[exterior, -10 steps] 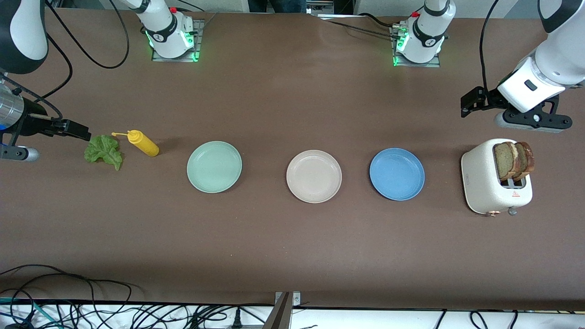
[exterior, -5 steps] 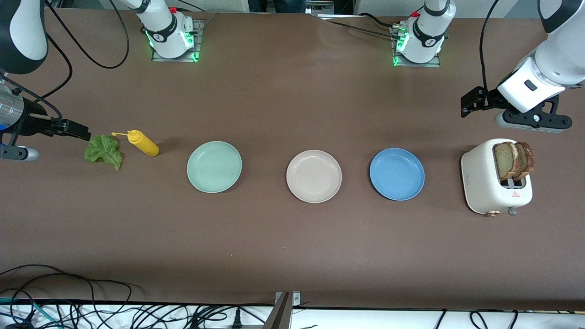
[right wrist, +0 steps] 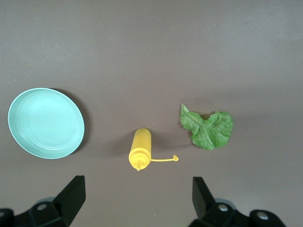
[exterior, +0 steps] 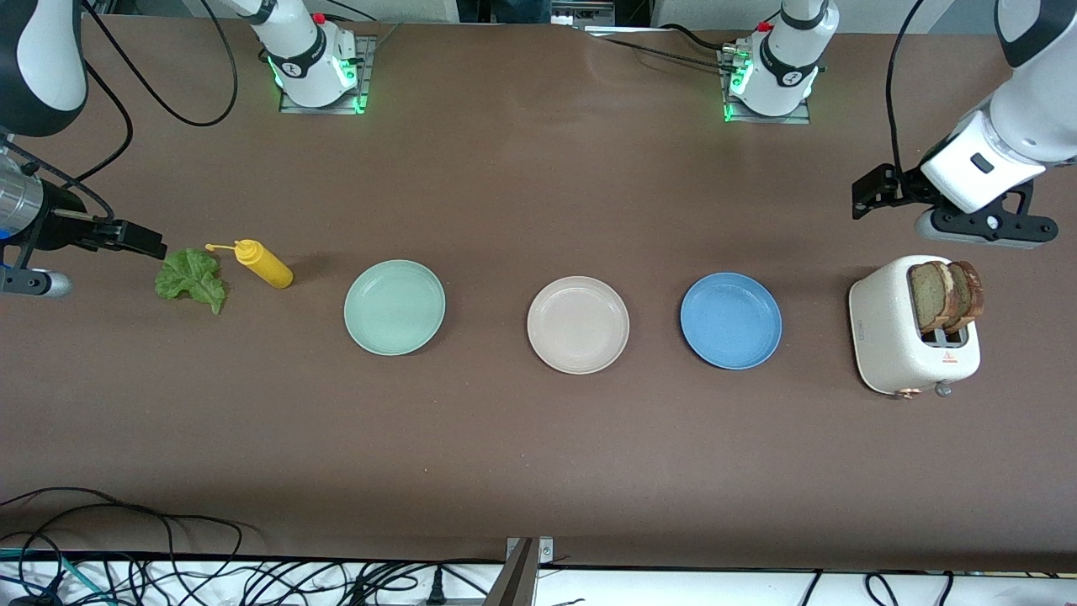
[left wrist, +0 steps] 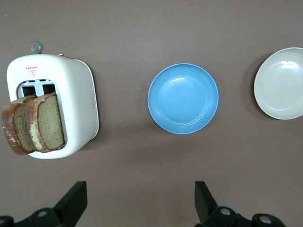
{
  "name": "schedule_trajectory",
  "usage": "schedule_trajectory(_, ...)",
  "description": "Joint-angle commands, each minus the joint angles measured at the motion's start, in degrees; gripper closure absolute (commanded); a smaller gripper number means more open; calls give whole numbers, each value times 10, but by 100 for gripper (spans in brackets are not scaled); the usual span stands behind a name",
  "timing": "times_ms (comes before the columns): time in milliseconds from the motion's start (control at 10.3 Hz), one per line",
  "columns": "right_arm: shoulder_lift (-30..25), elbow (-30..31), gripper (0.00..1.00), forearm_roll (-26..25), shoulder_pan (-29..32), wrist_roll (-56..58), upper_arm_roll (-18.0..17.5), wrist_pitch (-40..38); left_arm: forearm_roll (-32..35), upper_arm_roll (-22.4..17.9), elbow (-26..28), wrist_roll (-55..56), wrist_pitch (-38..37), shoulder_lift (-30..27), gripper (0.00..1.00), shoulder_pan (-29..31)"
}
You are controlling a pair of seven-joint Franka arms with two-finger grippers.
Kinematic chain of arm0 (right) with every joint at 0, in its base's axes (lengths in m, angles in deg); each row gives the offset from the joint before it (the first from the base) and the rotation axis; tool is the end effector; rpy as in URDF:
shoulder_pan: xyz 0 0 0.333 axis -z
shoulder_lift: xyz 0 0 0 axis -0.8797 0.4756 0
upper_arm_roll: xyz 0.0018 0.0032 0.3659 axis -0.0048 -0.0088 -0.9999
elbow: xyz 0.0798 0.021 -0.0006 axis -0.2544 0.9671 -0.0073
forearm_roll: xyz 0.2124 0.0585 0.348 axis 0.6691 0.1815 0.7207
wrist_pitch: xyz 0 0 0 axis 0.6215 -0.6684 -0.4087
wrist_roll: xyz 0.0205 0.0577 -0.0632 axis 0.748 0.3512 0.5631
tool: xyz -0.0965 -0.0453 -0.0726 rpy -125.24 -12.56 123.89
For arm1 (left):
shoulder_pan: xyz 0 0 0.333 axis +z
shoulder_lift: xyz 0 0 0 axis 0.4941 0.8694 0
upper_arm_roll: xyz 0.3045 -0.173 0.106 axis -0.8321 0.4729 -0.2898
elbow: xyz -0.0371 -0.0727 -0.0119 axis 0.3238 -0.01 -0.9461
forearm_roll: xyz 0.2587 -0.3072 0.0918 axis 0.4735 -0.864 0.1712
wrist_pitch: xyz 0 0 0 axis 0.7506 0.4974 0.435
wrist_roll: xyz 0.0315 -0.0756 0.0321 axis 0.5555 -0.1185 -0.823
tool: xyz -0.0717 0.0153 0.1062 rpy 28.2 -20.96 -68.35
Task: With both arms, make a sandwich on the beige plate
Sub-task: 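Lower the left gripper onto a bread slice in the white toaster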
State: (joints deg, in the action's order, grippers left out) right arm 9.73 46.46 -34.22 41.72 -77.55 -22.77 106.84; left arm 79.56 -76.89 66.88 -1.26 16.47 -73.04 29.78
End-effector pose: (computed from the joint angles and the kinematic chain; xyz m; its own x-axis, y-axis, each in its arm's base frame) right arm 0.6256 -0.0204 0.5570 0.9873 -0.1110 -0.1134 -0.1078 -0.9936 0.0338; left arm 0.5693 -0.0431 0.5842 0.9931 -0.0775 -0.0881 -0.0771 -0.9970 0.0084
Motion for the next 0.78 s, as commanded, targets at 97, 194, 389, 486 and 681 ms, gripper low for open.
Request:
schedule_trajectory(97,5,-13,0,9,5,8,-1,-12,18,1,-61,0,-6,86,0,52)
schedule_trajectory(194,5,-13,0,9,5,8,-1,-12,49,1,-65,-8,-4,106,0,57)
schedule_trajectory(389,6,-13,0,9,5,8,-1,-12,108,2,-57,-16,37,131,0,59)
schedule_trajectory(486,5,-13,0,9,5,8,0,-12,109,3,-57,-27,47,145,0,76)
schedule_trajectory(681,5,-13,0,9,5,8,-1,-12,113,2,-50,-61,77,173,0,95)
